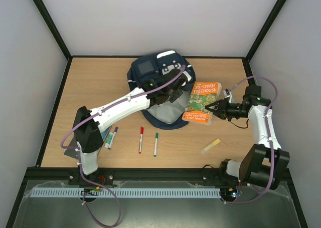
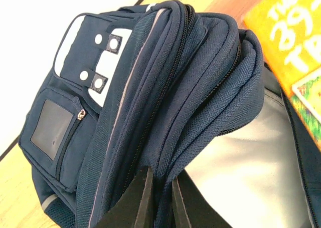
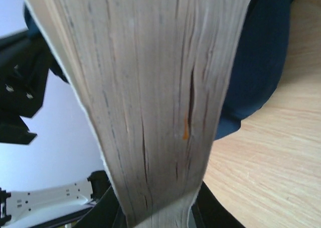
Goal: Pack the student bag
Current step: Place the book in the student bag.
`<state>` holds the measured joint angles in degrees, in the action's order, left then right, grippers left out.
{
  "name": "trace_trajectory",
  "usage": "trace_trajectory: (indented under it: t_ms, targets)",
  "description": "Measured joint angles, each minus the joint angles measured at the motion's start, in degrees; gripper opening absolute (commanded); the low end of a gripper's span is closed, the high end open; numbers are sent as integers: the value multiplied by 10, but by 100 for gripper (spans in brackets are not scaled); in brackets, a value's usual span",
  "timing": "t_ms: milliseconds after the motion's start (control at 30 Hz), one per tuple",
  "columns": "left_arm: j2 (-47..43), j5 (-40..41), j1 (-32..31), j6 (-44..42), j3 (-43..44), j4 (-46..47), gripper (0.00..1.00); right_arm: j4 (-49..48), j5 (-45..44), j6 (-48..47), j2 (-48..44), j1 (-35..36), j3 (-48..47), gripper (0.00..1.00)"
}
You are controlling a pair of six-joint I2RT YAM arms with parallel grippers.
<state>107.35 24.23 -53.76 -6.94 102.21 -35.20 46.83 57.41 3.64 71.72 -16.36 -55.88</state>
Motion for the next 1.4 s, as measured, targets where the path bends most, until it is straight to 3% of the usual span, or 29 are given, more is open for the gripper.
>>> trace_trajectory:
  t_ms: [267, 467, 733, 1400]
  targets:
    - [0, 2, 5, 1, 9, 2, 2, 11, -12, 0, 7, 69, 21, 1]
    - [0, -3, 10, 8, 10, 3, 2, 7, 8, 7, 63, 148, 25, 1]
    - [0, -12, 10, 10, 10, 6, 2, -48, 18, 43, 104, 223, 25, 1]
    - [-35, -39, 12, 10, -45, 32, 2, -166, 48, 91, 285, 239, -69, 1]
